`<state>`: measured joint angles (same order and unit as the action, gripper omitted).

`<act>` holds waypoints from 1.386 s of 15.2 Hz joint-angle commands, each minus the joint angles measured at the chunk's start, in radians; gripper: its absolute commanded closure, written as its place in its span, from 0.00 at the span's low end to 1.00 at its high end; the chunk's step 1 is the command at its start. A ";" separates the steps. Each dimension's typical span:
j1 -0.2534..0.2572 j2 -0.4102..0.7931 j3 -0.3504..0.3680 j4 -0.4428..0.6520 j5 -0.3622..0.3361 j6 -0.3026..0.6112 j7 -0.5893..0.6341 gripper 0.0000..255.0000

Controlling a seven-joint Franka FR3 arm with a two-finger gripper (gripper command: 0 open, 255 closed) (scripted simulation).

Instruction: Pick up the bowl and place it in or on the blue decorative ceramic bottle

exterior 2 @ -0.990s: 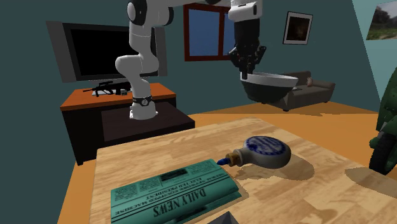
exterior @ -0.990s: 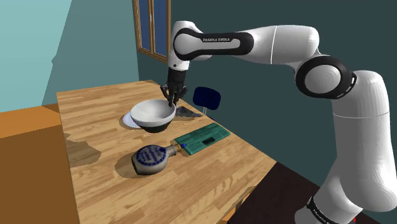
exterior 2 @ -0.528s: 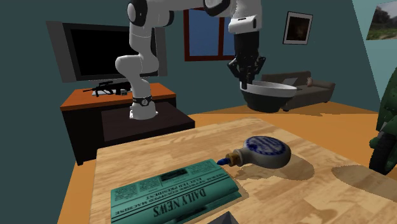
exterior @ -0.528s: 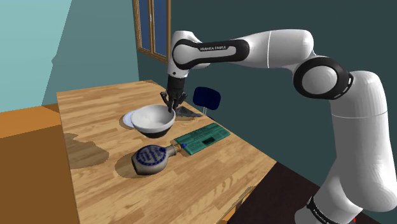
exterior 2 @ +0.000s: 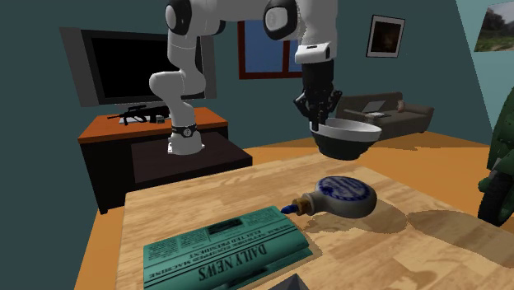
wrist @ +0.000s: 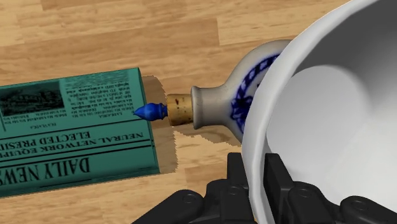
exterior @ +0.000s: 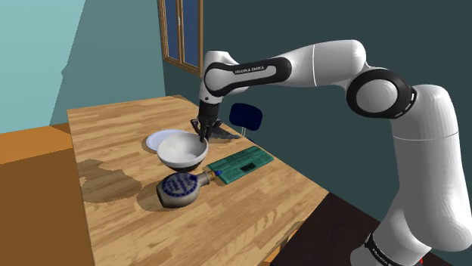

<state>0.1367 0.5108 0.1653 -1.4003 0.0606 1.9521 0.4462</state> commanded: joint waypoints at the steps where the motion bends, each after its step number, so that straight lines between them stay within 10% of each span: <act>1: 0.000 0.002 0.000 -0.021 0.000 0.025 -0.002 1.00; 14: 0.000 0.022 -0.001 -0.067 0.000 0.091 -0.008 1.00; 15: 0.000 0.022 -0.001 -0.067 0.000 0.090 -0.008 0.00; 21: -0.003 0.011 -0.001 -0.052 0.001 0.063 -0.008 0.00</act>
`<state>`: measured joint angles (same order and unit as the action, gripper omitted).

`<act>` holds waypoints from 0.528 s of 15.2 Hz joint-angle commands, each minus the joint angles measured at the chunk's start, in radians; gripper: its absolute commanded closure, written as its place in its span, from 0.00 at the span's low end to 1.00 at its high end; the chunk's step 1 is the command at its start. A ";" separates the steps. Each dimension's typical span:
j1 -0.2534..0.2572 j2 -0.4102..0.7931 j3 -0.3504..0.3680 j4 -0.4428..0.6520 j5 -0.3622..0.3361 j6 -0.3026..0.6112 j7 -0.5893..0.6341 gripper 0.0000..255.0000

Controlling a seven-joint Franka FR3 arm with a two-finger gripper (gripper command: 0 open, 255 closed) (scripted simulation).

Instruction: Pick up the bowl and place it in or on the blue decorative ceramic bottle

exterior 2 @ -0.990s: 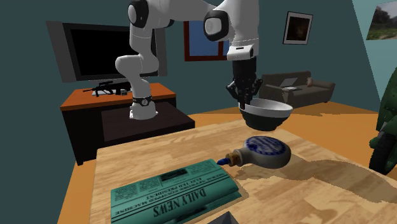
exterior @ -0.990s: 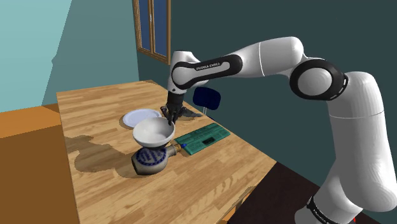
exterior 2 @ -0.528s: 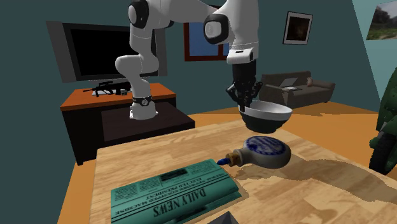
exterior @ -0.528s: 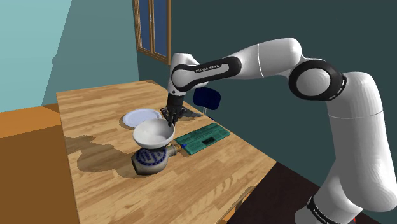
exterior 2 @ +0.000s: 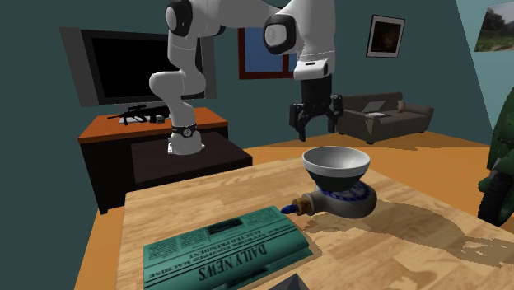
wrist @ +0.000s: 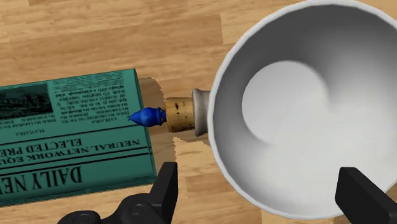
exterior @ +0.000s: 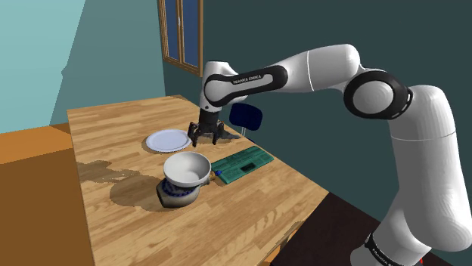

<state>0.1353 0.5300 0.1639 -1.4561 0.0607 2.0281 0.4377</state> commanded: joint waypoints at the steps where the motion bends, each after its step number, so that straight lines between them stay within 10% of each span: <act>1: -0.004 -0.019 0.000 0.021 0.002 -0.041 0.000 0.00; 8: -0.008 -0.035 0.000 0.057 0.003 -0.092 0.000 0.00</act>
<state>0.1277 0.4947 0.1644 -1.4004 0.0637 1.9370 0.4374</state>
